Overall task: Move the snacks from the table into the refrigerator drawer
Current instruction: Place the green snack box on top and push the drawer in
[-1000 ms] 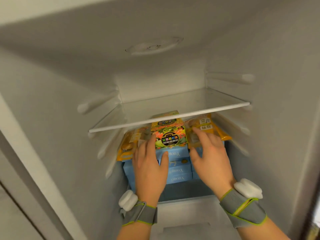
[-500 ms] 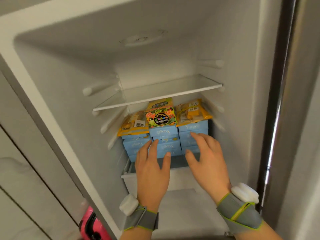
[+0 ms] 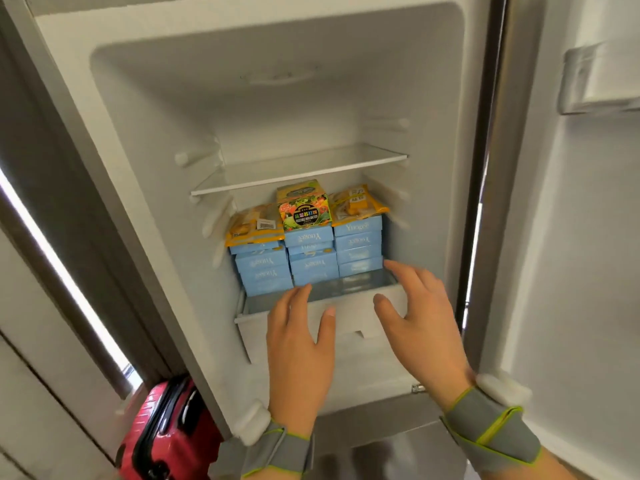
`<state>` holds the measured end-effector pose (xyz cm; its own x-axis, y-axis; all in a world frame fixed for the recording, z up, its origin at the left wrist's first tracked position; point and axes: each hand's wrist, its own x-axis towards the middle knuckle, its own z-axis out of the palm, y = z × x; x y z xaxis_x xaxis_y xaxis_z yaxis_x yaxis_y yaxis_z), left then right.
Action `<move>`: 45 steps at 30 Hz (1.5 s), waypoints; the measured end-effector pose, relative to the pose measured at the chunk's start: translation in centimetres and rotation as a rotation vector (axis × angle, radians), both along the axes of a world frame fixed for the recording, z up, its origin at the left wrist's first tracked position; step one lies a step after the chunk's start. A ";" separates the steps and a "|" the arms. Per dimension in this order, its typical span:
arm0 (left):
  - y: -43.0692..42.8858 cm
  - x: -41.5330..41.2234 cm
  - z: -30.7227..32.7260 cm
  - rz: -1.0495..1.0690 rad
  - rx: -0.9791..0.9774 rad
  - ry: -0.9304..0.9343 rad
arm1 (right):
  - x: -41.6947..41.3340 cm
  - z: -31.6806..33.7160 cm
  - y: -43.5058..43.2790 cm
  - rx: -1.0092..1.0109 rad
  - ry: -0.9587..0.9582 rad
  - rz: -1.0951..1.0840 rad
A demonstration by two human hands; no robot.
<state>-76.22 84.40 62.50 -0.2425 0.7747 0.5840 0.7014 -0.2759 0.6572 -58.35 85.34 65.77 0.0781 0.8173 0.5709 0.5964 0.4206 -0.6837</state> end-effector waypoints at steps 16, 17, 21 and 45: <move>-10.8 20.8 -2.4 -0.659 -0.124 -0.116 | 19.2 2.7 -21.2 0.114 0.097 -0.706; -11.5 22.2 -2.1 -0.677 -0.123 -0.100 | 20.5 3.0 -22.2 0.130 0.103 -0.737; -14.6 28.2 -1.0 -0.761 -0.134 -0.082 | 26.4 3.8 -26.3 0.208 0.133 -0.833; -28.1 42.1 6.9 -0.652 0.011 -0.370 | 44.6 5.1 -30.6 -0.111 0.917 -0.056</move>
<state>-34.14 56.27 69.39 0.0817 0.8231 0.5619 0.1273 -0.5678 0.8132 -13.79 54.77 70.82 0.5016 0.8452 0.1845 -0.1809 0.3110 -0.9330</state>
